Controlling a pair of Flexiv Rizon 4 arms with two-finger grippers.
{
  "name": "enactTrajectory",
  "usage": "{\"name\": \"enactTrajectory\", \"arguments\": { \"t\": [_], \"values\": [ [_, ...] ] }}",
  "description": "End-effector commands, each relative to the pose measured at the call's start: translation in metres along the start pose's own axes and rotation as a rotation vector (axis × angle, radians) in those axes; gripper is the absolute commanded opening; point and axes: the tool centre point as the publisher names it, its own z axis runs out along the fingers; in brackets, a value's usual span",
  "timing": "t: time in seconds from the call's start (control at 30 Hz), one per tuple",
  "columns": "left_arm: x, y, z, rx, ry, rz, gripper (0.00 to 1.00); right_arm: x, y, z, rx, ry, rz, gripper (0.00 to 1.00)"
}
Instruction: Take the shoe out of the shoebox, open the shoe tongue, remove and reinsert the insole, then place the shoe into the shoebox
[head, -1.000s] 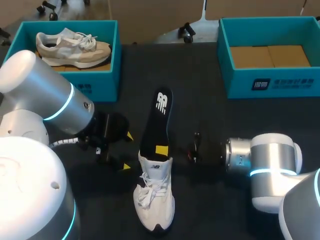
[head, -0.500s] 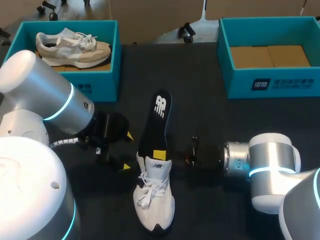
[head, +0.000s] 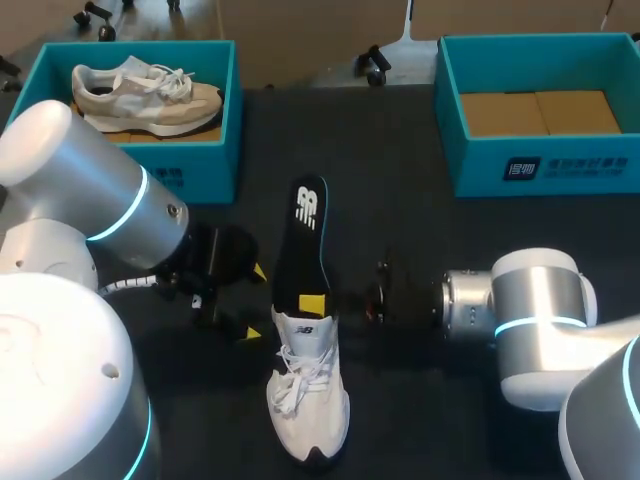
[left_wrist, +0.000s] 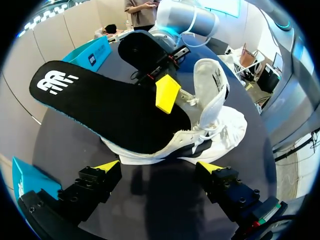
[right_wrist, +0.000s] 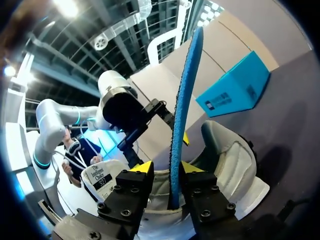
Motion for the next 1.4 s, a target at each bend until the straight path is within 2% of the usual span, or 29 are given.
{"name": "enactTrajectory", "arguments": {
  "t": [0.03,0.3,0.93,1.23,1.33,1.37,1.4],
  "values": [
    [0.000,0.000,-0.001,0.000,0.000,0.000,1.00,-0.005,0.006,0.003,0.015,0.006,0.002,0.36],
    [0.000,0.000,-0.001,0.000,0.000,0.000,1.00,-0.011,0.011,-0.001,0.011,0.016,0.008,0.38],
    [0.000,0.000,-0.001,0.000,0.000,0.000,1.00,-0.016,0.041,0.009,0.030,0.066,-0.068,0.38],
    [0.000,0.000,-0.001,0.000,0.000,0.000,1.00,-0.023,0.048,0.011,-0.018,0.096,-0.076,0.31],
    [0.000,0.000,-0.001,0.000,0.000,0.000,1.00,-0.024,0.049,0.012,-0.018,0.103,-0.075,0.22],
    [0.000,0.000,-0.001,0.000,0.000,0.000,1.00,-0.024,0.049,0.012,-0.017,0.104,-0.074,0.17],
    [0.000,0.000,-0.001,0.000,0.000,0.000,1.00,-0.024,0.048,0.012,-0.018,0.104,-0.072,0.08]
  ]
}}
